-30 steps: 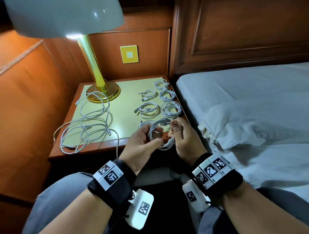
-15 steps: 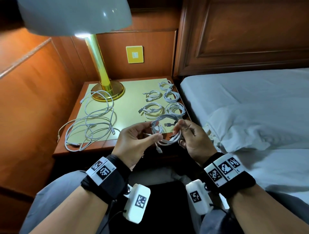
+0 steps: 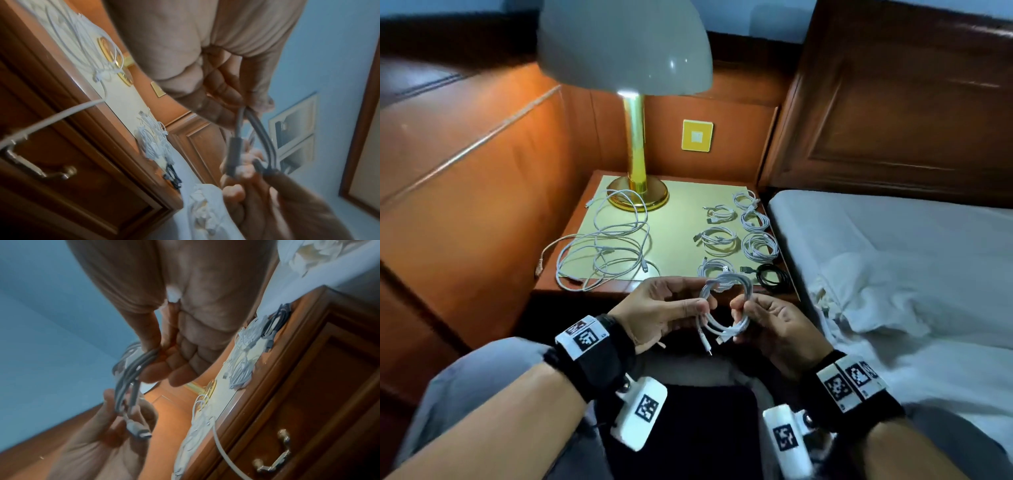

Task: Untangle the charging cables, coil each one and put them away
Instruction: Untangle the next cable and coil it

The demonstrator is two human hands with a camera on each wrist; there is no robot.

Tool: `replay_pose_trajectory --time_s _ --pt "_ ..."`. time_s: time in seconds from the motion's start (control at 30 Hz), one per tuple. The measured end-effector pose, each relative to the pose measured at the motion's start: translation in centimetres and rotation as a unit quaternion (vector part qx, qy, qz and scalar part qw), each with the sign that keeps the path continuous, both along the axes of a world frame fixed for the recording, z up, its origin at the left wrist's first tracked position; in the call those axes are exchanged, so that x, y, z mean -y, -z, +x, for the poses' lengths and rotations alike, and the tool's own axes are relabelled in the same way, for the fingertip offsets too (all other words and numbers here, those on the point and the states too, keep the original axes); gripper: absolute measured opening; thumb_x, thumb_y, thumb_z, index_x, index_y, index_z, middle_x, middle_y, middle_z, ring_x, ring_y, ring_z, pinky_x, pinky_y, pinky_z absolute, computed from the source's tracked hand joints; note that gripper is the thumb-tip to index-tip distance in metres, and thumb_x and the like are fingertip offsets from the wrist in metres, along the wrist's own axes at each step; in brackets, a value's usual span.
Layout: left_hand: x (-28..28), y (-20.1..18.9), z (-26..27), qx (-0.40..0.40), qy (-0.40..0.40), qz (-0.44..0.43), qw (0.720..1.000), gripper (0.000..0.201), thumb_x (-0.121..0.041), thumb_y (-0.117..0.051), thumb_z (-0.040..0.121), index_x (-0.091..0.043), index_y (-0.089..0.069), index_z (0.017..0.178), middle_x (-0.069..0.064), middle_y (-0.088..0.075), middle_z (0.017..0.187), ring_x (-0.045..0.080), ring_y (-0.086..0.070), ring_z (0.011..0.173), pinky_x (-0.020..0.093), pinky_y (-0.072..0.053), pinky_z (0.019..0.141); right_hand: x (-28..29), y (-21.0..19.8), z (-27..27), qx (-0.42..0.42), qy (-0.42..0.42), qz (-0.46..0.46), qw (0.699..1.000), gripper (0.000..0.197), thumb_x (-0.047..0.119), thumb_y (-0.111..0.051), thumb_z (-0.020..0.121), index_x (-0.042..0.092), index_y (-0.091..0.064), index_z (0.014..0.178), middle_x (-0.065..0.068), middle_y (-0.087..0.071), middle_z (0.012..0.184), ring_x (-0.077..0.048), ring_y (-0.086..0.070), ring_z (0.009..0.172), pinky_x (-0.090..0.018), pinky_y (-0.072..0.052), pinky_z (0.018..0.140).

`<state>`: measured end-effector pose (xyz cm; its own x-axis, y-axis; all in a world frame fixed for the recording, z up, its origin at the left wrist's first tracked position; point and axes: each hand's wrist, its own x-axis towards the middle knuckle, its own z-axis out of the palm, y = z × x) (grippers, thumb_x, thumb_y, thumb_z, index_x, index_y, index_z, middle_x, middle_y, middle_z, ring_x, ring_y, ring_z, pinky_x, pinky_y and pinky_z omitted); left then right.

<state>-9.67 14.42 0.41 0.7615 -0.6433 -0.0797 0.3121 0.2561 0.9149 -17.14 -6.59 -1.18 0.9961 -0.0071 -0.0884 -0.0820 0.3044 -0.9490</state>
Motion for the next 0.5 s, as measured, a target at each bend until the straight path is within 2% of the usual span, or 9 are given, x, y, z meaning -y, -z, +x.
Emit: replay_pose_trajectory --time_s 0.1,0.17,0.23,0.27,0.37,0.43,0.5 --pt "-1.3 0.6 -0.1 0.057 -0.061 0.045 0.995 0.032 -0.006 -0.078 0.073 -0.009 -0.076 0.105 0.014 -0.075 0.094 0.022 -0.067 0.077 0.031 -0.059 0.068 -1.1 -1.1 -0.2 -0.014 0.047 -0.139 0.989 0.023 0.020 -0.064 0.091 0.002 -0.071 0.103 -0.008 -0.069 0.082 -0.016 -0.066 0.073 -0.026 -0.056 0.067" --pt "-1.9 1.0 -0.3 0.097 -0.092 0.082 0.988 0.031 -0.005 -0.079 0.079 -0.007 -0.073 0.109 0.013 -0.076 0.098 0.024 -0.069 0.085 0.034 -0.059 0.077 -2.0 -2.0 -0.2 -0.001 0.076 -0.226 0.971 0.019 0.022 -0.066 0.093 0.006 -0.075 0.099 -0.010 -0.073 0.082 -0.018 -0.068 0.072 -0.028 -0.057 0.067" --pt "-2.4 1.0 -0.5 0.107 -0.104 0.095 0.984 0.027 -0.005 -0.077 0.083 -0.011 -0.073 0.109 0.012 -0.077 0.100 0.024 -0.071 0.091 0.038 -0.058 0.087 -3.0 -2.9 -0.1 0.003 0.094 -0.279 0.956 0.013 0.022 -0.068 0.093 0.012 -0.076 0.094 -0.011 -0.075 0.083 -0.022 -0.070 0.073 -0.032 -0.058 0.067" --pt "-2.5 0.8 -0.7 0.105 -0.110 0.094 0.984 0.024 -0.006 -0.076 0.084 -0.013 -0.073 0.107 0.011 -0.077 0.101 0.023 -0.072 0.092 0.037 -0.058 0.087 -3.5 -3.5 -0.1 0.004 0.100 -0.292 0.951 0.008 0.019 -0.068 0.093 0.014 -0.075 0.093 -0.011 -0.076 0.084 -0.023 -0.071 0.074 -0.032 -0.059 0.066" --pt "-3.0 0.3 -0.7 0.069 -0.136 0.073 0.986 0.014 -0.009 -0.067 0.092 -0.009 -0.073 0.105 0.011 -0.077 0.098 0.018 -0.073 0.086 0.029 -0.060 0.076 -4.5 -5.3 0.3 0.003 0.110 -0.333 0.936 0.005 0.015 -0.070 0.092 0.014 -0.072 0.096 -0.009 -0.076 0.087 -0.023 -0.073 0.078 -0.033 -0.061 0.066" --pt "-3.4 0.2 -0.4 0.038 -0.155 0.069 0.985 0.016 -0.009 -0.063 0.096 -0.003 -0.071 0.108 0.013 -0.076 0.095 0.019 -0.071 0.083 0.027 -0.060 0.068 -4.7 -6.4 0.5 0.000 0.119 -0.354 0.928 0.005 0.016 -0.071 0.091 0.013 -0.071 0.095 -0.005 -0.076 0.086 -0.021 -0.074 0.077 -0.035 -0.062 0.065" --pt "-3.7 0.2 0.0 0.027 -0.176 0.091 0.980 0.018 -0.010 -0.060 0.098 0.000 -0.069 0.111 0.014 -0.075 0.096 0.022 -0.070 0.083 0.026 -0.059 0.065 -4.7 -7.1 0.7 -0.009 0.124 -0.351 0.928 0.003 0.014 -0.069 0.092 0.015 -0.069 0.094 -0.003 -0.076 0.086 -0.018 -0.075 0.075 -0.031 -0.060 0.060"
